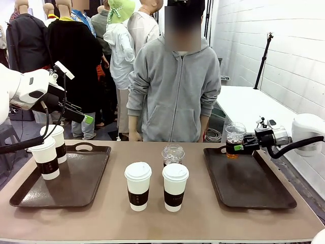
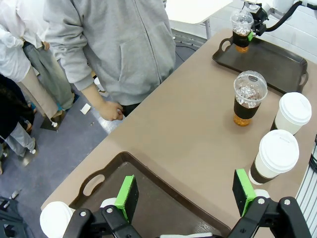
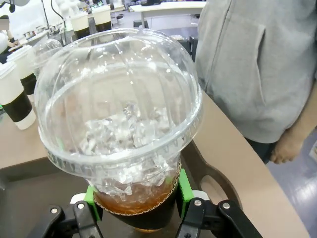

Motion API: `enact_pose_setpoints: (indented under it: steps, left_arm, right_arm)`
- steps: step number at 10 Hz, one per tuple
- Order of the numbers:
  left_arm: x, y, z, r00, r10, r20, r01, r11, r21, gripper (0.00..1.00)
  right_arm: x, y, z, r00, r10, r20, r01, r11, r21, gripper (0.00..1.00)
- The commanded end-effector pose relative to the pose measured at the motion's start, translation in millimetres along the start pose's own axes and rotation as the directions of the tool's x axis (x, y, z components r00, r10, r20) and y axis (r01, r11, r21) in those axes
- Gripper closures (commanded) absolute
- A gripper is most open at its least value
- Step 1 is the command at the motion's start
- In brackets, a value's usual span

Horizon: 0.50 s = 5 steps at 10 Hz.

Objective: Distribute the coffee onto the tray.
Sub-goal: Pick up one iced Americano and place it on the right Handle tray.

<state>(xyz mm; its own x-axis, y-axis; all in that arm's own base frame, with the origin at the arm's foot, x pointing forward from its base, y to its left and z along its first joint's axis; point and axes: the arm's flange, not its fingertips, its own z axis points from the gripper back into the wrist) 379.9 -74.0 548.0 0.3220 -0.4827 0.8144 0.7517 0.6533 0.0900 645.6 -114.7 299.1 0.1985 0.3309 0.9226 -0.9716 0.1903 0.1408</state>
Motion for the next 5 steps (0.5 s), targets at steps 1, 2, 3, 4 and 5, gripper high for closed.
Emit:
enact_pose_setpoints:
  steps: [1, 2, 3, 4, 5]
  left_arm:
    - [-2, 2, -1, 1.0, 0.005, 0.001, -0.005, 1.0, -0.006, 0.0]
    - [-2, 2, -1, 1.0, 0.005, 0.001, -0.005, 1.0, -0.006, 0.0]
    - [-2, 2, -1, 1.0, 0.005, 0.001, -0.005, 1.0, -0.006, 0.0]
    - [-2, 2, -1, 1.0, 0.005, 0.001, -0.005, 1.0, -0.006, 0.0]
    - [-2, 2, -1, 1.0, 0.005, 0.001, -0.005, 1.0, -0.006, 0.0]
  right_arm:
    - [-6, 11, 1, 0.999, 0.025, 0.048, -0.025, 1.0, -0.014, 0.33]
    - [-13, 13, -1, 0.998, 0.022, 0.051, -0.022, 1.0, -0.01, 0.33]
    - [-19, 15, -1, 0.999, 0.018, 0.041, -0.017, 1.0, -0.019, 0.33]
    - [-22, 15, -2, 0.999, 0.027, 0.043, -0.026, 0.999, -0.024, 0.33]
    - [-23, 16, -4, 0.998, 0.037, 0.046, -0.036, 0.999, -0.03, 0.33]
